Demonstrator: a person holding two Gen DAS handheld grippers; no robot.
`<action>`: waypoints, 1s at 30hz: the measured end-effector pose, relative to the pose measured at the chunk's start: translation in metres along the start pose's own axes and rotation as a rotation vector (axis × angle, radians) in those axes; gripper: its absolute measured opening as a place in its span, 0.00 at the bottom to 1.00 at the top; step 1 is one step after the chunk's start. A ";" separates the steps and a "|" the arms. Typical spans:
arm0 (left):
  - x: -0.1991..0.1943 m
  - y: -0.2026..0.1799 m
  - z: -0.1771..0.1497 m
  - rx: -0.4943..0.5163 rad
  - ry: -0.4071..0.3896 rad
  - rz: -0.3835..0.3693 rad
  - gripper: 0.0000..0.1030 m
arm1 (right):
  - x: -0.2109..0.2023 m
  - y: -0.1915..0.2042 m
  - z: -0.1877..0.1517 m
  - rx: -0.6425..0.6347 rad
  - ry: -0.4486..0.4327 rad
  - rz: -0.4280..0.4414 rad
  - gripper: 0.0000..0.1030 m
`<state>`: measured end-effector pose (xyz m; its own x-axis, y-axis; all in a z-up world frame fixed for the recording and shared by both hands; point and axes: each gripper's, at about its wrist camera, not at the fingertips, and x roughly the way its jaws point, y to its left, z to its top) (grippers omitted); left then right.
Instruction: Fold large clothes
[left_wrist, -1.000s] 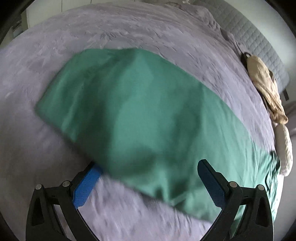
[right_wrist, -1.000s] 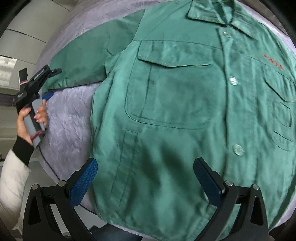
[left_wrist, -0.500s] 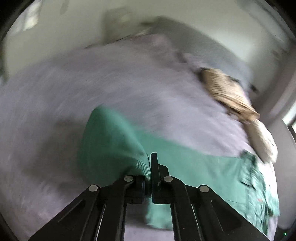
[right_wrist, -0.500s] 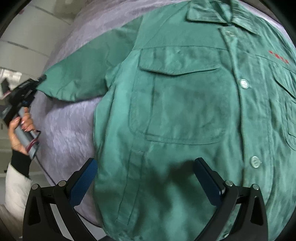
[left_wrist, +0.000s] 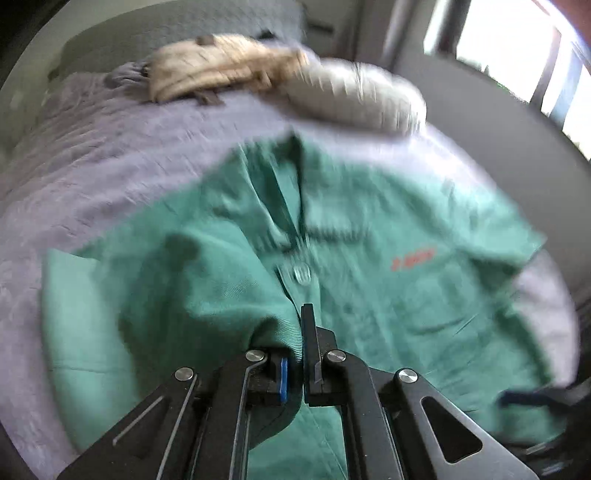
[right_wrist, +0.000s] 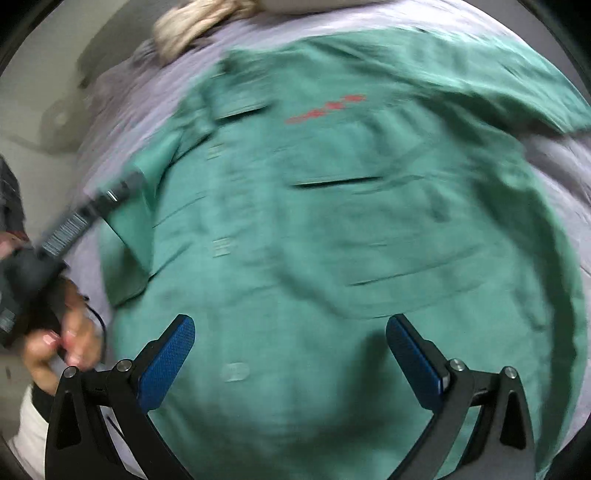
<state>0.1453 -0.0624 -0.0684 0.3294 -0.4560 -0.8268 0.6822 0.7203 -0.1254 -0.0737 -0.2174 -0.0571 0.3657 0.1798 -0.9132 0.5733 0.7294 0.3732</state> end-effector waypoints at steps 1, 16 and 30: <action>0.016 -0.012 -0.003 0.036 0.051 0.006 0.26 | -0.001 -0.012 0.004 0.019 0.003 -0.006 1.00; -0.064 0.079 -0.067 -0.097 0.012 0.290 0.81 | -0.001 0.085 0.049 -0.365 -0.115 -0.035 1.00; -0.039 0.174 -0.111 -0.439 0.099 0.414 0.81 | 0.118 0.210 0.055 -0.714 -0.138 -0.249 0.41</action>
<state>0.1787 0.1391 -0.1193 0.4329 -0.0563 -0.8997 0.1706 0.9851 0.0204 0.1305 -0.0791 -0.0775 0.4030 -0.0950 -0.9103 0.0551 0.9953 -0.0795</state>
